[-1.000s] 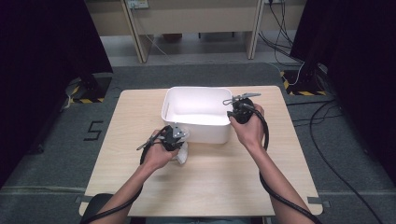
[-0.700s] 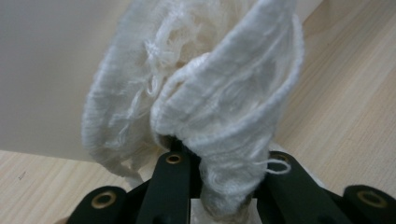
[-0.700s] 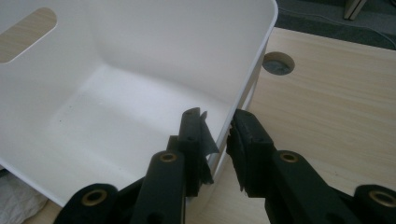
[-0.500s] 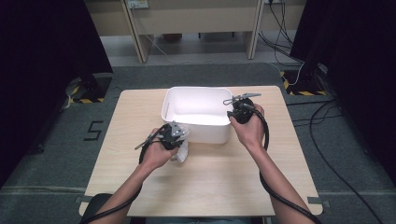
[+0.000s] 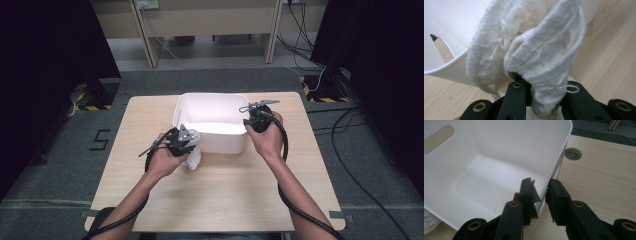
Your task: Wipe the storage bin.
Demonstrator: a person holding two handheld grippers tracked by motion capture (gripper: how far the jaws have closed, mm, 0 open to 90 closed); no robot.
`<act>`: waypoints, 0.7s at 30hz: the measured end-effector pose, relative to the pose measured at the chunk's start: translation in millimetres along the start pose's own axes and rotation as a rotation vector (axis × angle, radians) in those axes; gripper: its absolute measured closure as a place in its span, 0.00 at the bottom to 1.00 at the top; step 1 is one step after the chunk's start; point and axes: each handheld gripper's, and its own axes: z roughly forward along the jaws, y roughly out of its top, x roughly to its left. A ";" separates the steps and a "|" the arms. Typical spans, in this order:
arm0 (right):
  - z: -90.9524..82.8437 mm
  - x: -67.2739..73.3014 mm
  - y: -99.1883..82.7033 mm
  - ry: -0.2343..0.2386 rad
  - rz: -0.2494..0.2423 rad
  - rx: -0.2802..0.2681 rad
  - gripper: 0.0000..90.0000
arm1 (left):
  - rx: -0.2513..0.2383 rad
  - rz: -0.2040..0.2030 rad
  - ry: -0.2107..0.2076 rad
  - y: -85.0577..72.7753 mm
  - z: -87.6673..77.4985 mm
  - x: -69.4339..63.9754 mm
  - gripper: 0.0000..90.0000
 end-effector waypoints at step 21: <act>0.2 -0.2 0.0 -0.001 0.002 0.000 0.83 | -0.025 0.012 0.018 13.6 -15.3 4.0 0.87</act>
